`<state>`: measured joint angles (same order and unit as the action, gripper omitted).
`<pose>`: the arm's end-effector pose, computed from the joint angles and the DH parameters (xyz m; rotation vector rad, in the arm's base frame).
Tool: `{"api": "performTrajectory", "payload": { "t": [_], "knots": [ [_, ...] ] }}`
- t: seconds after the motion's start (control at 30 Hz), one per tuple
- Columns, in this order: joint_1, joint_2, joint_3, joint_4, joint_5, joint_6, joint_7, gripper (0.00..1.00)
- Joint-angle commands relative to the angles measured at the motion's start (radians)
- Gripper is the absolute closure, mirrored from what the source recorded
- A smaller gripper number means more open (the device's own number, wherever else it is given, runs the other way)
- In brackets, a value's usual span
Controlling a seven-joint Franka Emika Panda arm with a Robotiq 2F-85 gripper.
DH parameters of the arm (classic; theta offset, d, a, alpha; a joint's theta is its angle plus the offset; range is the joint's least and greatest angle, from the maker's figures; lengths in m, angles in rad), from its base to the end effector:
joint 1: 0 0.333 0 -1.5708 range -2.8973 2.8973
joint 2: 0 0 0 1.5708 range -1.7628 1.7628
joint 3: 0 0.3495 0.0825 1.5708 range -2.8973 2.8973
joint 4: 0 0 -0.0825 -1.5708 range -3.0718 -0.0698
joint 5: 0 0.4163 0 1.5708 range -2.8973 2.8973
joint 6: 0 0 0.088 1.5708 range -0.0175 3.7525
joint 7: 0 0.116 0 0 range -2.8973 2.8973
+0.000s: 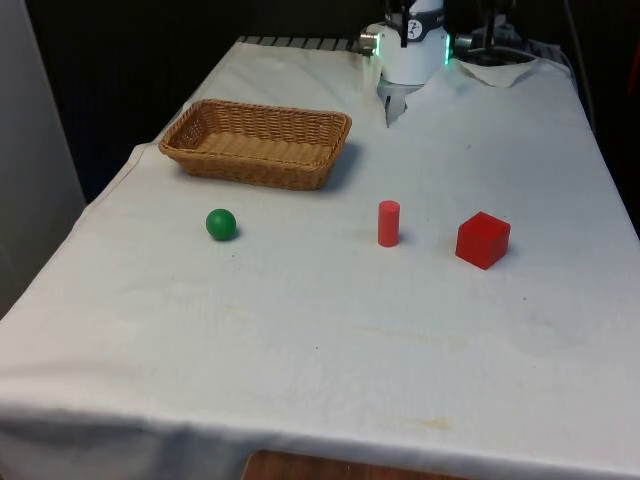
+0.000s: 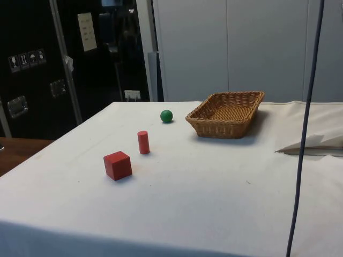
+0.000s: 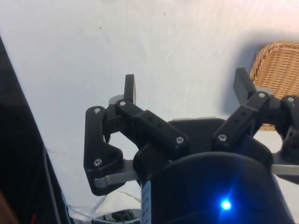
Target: Pick up the object to the left of the cylinder and place it into the basket.
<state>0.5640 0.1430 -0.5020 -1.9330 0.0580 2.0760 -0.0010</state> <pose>0.6200 0.0515 0.4324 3.1238 0.0630 0.0296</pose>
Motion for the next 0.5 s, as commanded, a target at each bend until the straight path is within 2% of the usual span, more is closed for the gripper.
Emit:
{"api": "performTrajectory", "payload": {
  "t": [0.0,0.17,0.2,0.27,0.47],
  "knots": [
    [0.004,0.001,0.003,-0.006,0.002,0.019,0.01,0.0],
    [0.004,0.014,0.021,-0.009,0.002,0.045,0.025,0.0],
    [0.001,0.012,0.021,-0.009,0.0,0.035,0.019,0.0],
    [0.005,0.021,0.028,-0.009,0.0,0.057,0.034,0.0],
    [0.004,0.05,0.053,-0.009,0.0,0.104,0.059,0.0]
  ]
}}
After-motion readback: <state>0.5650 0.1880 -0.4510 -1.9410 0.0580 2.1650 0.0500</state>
